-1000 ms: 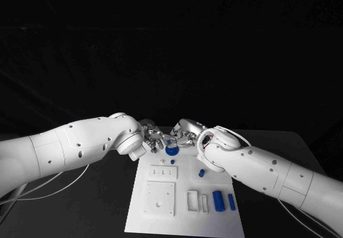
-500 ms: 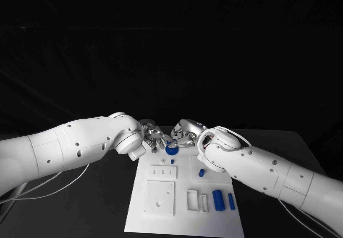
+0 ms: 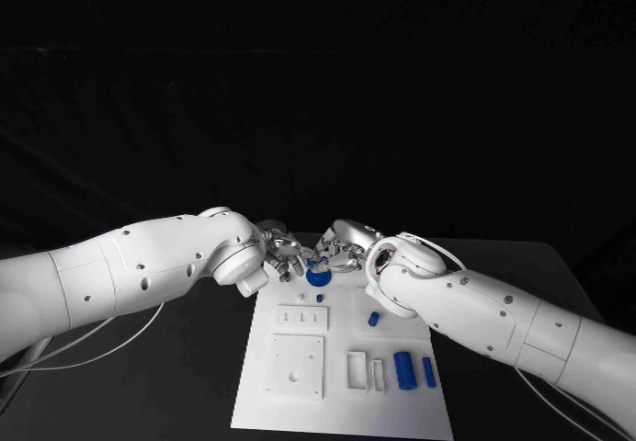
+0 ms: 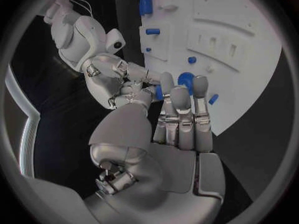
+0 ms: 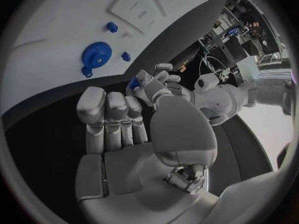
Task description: Assemble the parts on the task board
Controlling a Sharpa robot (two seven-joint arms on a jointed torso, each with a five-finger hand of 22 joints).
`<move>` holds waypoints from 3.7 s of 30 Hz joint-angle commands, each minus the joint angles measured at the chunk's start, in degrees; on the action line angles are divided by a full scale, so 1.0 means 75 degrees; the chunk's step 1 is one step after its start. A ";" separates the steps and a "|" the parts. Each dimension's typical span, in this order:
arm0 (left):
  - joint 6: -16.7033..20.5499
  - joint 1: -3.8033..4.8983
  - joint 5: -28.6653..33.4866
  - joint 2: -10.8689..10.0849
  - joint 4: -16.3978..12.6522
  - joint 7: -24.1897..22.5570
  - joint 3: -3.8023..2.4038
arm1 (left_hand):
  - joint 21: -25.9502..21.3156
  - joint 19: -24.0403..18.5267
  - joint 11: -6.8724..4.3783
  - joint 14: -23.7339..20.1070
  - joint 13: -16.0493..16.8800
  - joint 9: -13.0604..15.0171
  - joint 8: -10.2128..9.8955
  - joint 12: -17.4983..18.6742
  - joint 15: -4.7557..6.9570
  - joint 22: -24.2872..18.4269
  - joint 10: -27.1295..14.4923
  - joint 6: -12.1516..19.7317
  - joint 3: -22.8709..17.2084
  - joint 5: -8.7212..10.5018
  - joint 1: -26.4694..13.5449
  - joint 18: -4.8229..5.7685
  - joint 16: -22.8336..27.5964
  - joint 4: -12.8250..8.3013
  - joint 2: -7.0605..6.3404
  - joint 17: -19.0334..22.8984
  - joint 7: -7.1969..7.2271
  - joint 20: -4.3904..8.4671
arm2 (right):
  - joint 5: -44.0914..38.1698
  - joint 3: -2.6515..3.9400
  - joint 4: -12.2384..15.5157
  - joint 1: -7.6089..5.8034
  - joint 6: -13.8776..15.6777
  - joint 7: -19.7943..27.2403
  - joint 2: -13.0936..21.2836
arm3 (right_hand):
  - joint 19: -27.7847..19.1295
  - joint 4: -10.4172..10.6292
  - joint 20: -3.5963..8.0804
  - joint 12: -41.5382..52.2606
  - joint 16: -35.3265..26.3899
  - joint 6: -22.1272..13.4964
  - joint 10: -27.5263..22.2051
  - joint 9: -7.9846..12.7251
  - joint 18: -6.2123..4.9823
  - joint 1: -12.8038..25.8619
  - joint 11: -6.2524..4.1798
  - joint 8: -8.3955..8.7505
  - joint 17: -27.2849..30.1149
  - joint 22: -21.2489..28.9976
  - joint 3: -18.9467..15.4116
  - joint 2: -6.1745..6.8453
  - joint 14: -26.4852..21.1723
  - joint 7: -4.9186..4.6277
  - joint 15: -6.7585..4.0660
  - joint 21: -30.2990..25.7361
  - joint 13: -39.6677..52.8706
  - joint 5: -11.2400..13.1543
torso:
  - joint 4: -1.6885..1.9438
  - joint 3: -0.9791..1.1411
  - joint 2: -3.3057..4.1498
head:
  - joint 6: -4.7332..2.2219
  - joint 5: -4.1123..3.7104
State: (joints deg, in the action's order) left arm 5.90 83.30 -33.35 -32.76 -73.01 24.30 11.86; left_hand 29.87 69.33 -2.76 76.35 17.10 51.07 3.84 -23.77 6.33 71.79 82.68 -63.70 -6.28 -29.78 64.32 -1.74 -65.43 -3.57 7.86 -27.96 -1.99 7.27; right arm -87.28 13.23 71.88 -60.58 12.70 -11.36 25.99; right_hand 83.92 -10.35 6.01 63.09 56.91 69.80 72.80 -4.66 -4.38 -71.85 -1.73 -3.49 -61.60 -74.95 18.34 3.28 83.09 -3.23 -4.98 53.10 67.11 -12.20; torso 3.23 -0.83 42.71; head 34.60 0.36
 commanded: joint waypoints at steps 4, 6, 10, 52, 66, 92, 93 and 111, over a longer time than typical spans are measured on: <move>-0.0070 0.0015 0.0018 -0.0033 0.0025 -0.0006 -0.0004 | -0.0118 0.0096 -0.0050 -0.0006 -0.0013 0.0187 0.0039 0.0004 -0.0017 0.0063 0.0002 -0.0188 -0.1137 0.0144 -0.0049 -0.0056 -0.0062 -0.1254 -0.0076 -0.0021 0.0104 -0.0004 | -0.0113 -0.0003 -0.0054 0.0020 -0.0092 -0.0114 0.0045 | 0.0195 0.0060 0.0056 -0.0038 -0.0026 0.0076 -0.0042 -0.0160 0.0046 0.0006 -0.0019 -0.0020 -0.0003 -0.0871 0.0002 -0.0032 0.0019 0.0000 -0.0052 -0.0034 -0.0006 -0.0033 | 0.0001 0.0005 0.0002 | 0.0003 0.0006; -0.0089 0.0015 0.0014 -0.0033 0.0025 0.0002 -0.0004 | -0.0145 0.0124 -0.0084 0.0027 -0.0007 0.0281 0.0122 -0.0017 0.0007 0.0066 0.0053 -0.0296 -0.1046 0.0310 -0.0073 -0.0039 -0.0096 -0.1158 -0.0103 -0.0045 0.0172 0.0012 | -0.0113 -0.0003 -0.0056 0.0023 -0.0086 -0.0112 0.0046 | 0.0195 0.0060 0.0056 -0.0038 -0.0026 0.0076 -0.0042 -0.0160 0.0046 0.0006 -0.0019 -0.0020 -0.0003 -0.0871 0.0002 -0.0032 0.0019 0.0000 -0.0052 -0.0034 -0.0006 -0.0033 | 0.0002 0.0007 0.0004 | 0.0008 0.0007; -0.0118 0.0015 -0.0007 -0.0033 0.0028 0.0010 -0.0004 | -0.0239 0.0197 -0.0123 0.0041 0.0067 0.0481 0.0553 -0.0126 0.0050 0.0104 0.0130 -0.0287 -0.0952 0.0403 0.0013 0.0030 -0.0235 -0.0927 -0.0187 -0.0165 0.0260 0.0067 | -0.0113 -0.0003 -0.0058 0.0029 -0.0081 -0.0108 0.0047 | 0.0195 0.0060 0.0056 -0.0038 -0.0026 0.0076 -0.0042 -0.0160 0.0046 0.0006 -0.0019 -0.0020 -0.0003 -0.0871 0.0002 -0.0032 0.0019 0.0000 -0.0052 -0.0034 -0.0006 -0.0033 | -0.0001 0.0009 0.0000 | 0.0016 0.0011; 0.0462 -0.0036 -0.1440 -0.0520 -0.0726 0.0580 0.0193 | -0.0529 0.0612 -0.0226 0.0514 0.0136 0.0586 0.0871 -0.0624 0.0192 0.0535 0.0528 -0.0811 -0.0891 0.0395 -0.0007 0.0140 -0.0564 -0.1006 -0.0361 -0.1143 0.0456 0.0210 | 0.1585 0.0433 0.0189 0.0087 0.1653 0.1059 0.1807 | -0.0153 0.0819 -0.0199 -0.1653 -0.1274 -0.2358 -0.1206 0.0174 -0.0284 -0.0233 0.0283 0.0021 0.1377 -0.0154 -0.0189 0.0681 -0.0469 -0.0531 0.0187 -0.3167 -0.2797 -0.1422 | -0.0104 0.0009 -0.0067 | 0.0152 0.0190; 0.0811 -0.0593 -0.2651 -0.0442 -0.1088 0.0749 0.0261 | -0.0495 0.0660 -0.0237 0.0595 0.0107 0.0666 0.0809 -0.0746 0.0204 0.0541 0.0529 -0.0879 -0.0898 0.0301 -0.0091 0.0126 -0.0572 -0.1046 -0.0372 -0.1299 0.0474 0.0216 | 0.2817 0.1185 0.0016 -0.0049 0.2214 0.1671 0.1833 | -0.0103 0.0714 -0.0183 -0.2256 -0.1567 -0.2254 -0.1048 0.0170 -0.0254 -0.0074 0.0250 0.0018 0.2295 0.0574 -0.0024 0.0692 -0.0641 -0.0519 0.0184 -0.5297 -0.4219 -0.1766 | -0.0086 -0.0008 -0.0053 | 0.0383 0.0216; 0.0515 -0.1015 -0.3394 -0.0272 -0.0950 0.0910 0.0260 | -0.0486 0.0669 -0.0229 0.0604 0.0066 0.0699 0.0758 -0.0750 0.0207 0.0536 0.0528 -0.0887 -0.0906 0.0307 -0.0117 0.0118 -0.0497 -0.1068 -0.0374 -0.1262 0.0469 0.0218 | 0.2611 0.1247 0.0023 -0.0259 0.2115 0.1708 0.1740 | 0.0034 0.0324 -0.0164 -0.2206 -0.1367 -0.2139 -0.1025 0.0166 -0.0255 -0.0044 0.0241 0.0012 0.2546 0.0306 -0.0022 0.0653 -0.0668 -0.0512 0.0166 -0.5560 -0.4652 -0.1831 | -0.0100 0.0009 -0.0054 | 0.0526 0.0220; 0.0502 -0.1019 -0.3390 -0.0271 -0.0943 0.0916 0.0260 | -0.0486 0.0669 -0.0229 0.0604 0.0066 0.0699 0.0758 -0.0750 0.0207 0.0536 0.0528 -0.0887 -0.0906 0.0307 -0.0117 0.0118 -0.0497 -0.1068 -0.0374 -0.1262 0.0469 0.0218 | 0.2609 0.1247 0.0019 -0.0259 0.2106 0.1701 0.1737 | 0.0042 0.0315 -0.0163 -0.2202 -0.1366 -0.2139 -0.1027 0.0166 -0.0254 -0.0037 0.0242 0.0013 0.2554 0.0296 -0.0028 0.0652 -0.0672 -0.0513 0.0166 -0.5582 -0.4659 -0.1831 | -0.0100 0.0008 -0.0054 | 0.0527 0.0221; 0.0300 -0.1074 -0.3165 -0.0321 -0.0883 0.1011 0.0260 | -0.0486 0.0670 -0.0229 0.0605 0.0056 0.0717 0.0747 -0.0747 0.0210 0.0535 0.0525 -0.0880 -0.0904 0.0306 -0.0123 0.0117 -0.0481 -0.1063 -0.0375 -0.1260 0.0467 0.0220 | 0.2600 0.1247 -0.0029 -0.0259 0.2083 0.1590 0.1679 | 0.0055 0.0305 -0.0161 -0.2199 -0.1370 -0.1876 -0.1046 0.0156 -0.0247 0.0006 0.0233 0.0005 0.2581 0.0254 0.0022 0.0650 -0.0690 -0.0498 0.0163 -0.5661 -0.4682 -0.1896 | -0.0098 0.0006 -0.0053 | 0.0527 0.0192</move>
State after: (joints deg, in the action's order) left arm 9.38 75.46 -57.80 -35.22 -79.62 31.46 13.76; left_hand 25.94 73.93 -4.08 80.66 17.57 53.62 9.27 -29.17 7.75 74.94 84.06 -65.04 -9.14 -27.21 63.30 -1.74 -69.40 -7.24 4.42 -37.46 -3.32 9.00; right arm -67.15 22.54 71.67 -62.51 28.60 0.56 38.67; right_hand 83.64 -7.83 4.91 46.32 46.36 53.30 65.55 -3.46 -5.74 -72.23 0.17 -3.44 -42.32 -72.99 18.36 8.14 78.20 -5.95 -3.80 10.85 32.06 -26.19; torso 2.48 -0.75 42.29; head 38.61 1.81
